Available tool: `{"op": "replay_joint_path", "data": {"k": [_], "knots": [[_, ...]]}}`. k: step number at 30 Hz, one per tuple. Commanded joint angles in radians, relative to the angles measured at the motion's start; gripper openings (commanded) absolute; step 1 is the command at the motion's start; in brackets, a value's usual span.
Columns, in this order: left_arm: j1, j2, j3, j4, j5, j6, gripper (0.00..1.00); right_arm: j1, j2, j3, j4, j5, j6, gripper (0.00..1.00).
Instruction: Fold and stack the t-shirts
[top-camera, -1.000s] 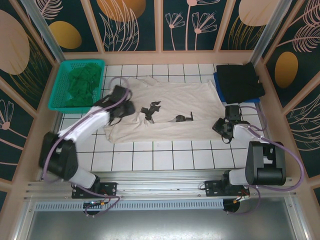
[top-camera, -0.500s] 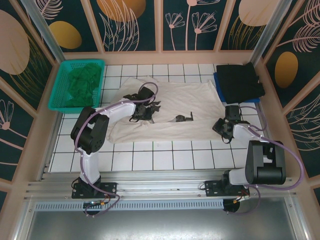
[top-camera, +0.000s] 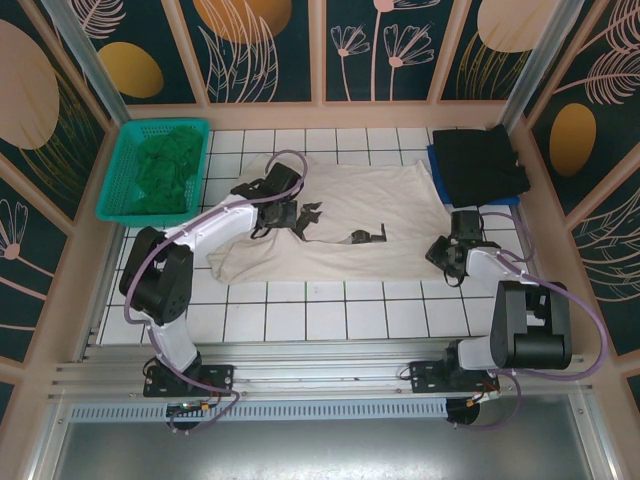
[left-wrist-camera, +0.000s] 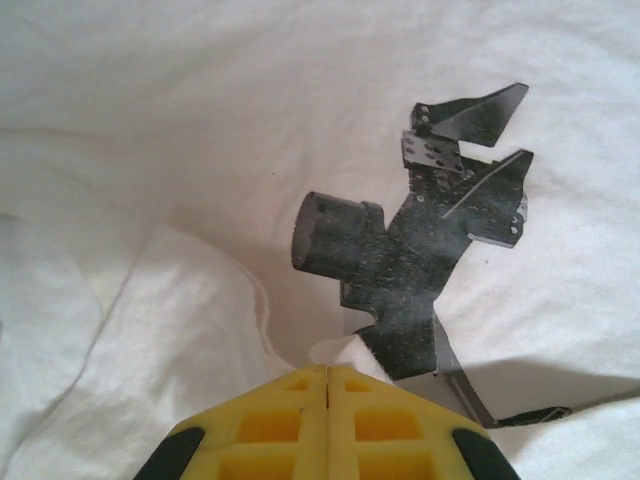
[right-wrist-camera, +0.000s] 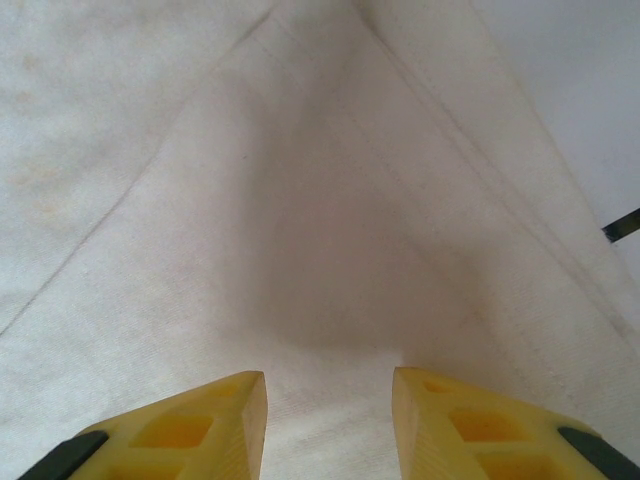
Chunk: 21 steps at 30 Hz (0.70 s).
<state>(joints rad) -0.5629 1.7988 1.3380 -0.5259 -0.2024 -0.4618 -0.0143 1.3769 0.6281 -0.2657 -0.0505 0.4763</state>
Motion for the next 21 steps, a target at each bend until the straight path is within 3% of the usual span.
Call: {"op": "replay_joint_path", "data": {"k": [1, 4, 6, 8, 10, 12, 14, 17, 21], "knots": [[0.008, -0.088, -0.075, 0.102, -0.011, -0.038, 0.00, -0.010, -0.033, 0.014, -0.012, 0.007, -0.022, 0.38], [0.008, -0.114, -0.142, 0.202, 0.081, -0.042, 0.00, -0.015, -0.034, 0.002, 0.003, 0.013, -0.025, 0.38], [0.007, -0.026, -0.098, 0.169, 0.131, -0.042, 0.20, -0.018, -0.011, 0.016, 0.002, 0.004, -0.024, 0.38], [0.008, 0.027, -0.081, 0.163, 0.155, -0.037, 0.24, -0.018, -0.006, 0.018, 0.007, -0.014, -0.022, 0.38], [0.010, 0.027, -0.089, 0.153, 0.103, -0.041, 0.30, -0.015, -0.019, 0.012, 0.008, -0.023, -0.025, 0.38], [0.039, -0.015, -0.123, 0.158, 0.072, -0.054, 0.50, -0.017, -0.041, 0.000, 0.003, -0.007, -0.028, 0.38], [0.098, -0.061, -0.167, 0.170, 0.088, -0.073, 0.57, -0.020, -0.053, -0.005, -0.002, 0.004, -0.030, 0.38], [0.183, -0.106, -0.225, 0.173, 0.073, -0.076, 0.56, -0.021, -0.050, -0.012, 0.007, -0.006, -0.031, 0.38], [0.198, -0.019, -0.181, 0.157, 0.058, -0.032, 0.40, -0.020, -0.024, -0.010, 0.024, -0.020, -0.025, 0.38]]}}
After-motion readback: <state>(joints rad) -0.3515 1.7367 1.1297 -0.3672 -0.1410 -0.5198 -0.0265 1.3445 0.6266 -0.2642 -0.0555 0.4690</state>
